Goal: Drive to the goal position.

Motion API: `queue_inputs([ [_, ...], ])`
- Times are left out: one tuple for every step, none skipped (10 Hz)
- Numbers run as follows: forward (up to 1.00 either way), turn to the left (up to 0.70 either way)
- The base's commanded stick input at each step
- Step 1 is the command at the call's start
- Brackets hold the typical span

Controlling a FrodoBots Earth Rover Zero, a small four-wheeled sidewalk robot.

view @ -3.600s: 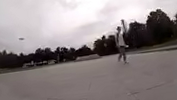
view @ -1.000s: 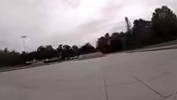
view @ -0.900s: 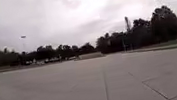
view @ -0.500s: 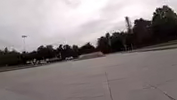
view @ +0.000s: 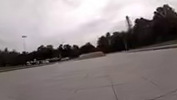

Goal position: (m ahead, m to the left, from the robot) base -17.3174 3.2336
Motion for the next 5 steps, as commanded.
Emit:
queue_inputs([
  [0.7, 0.0],
  [0.7, 0.0],
  [0.7, 0.0],
  [0.7, 0.0],
  [0.7, 0.0],
])
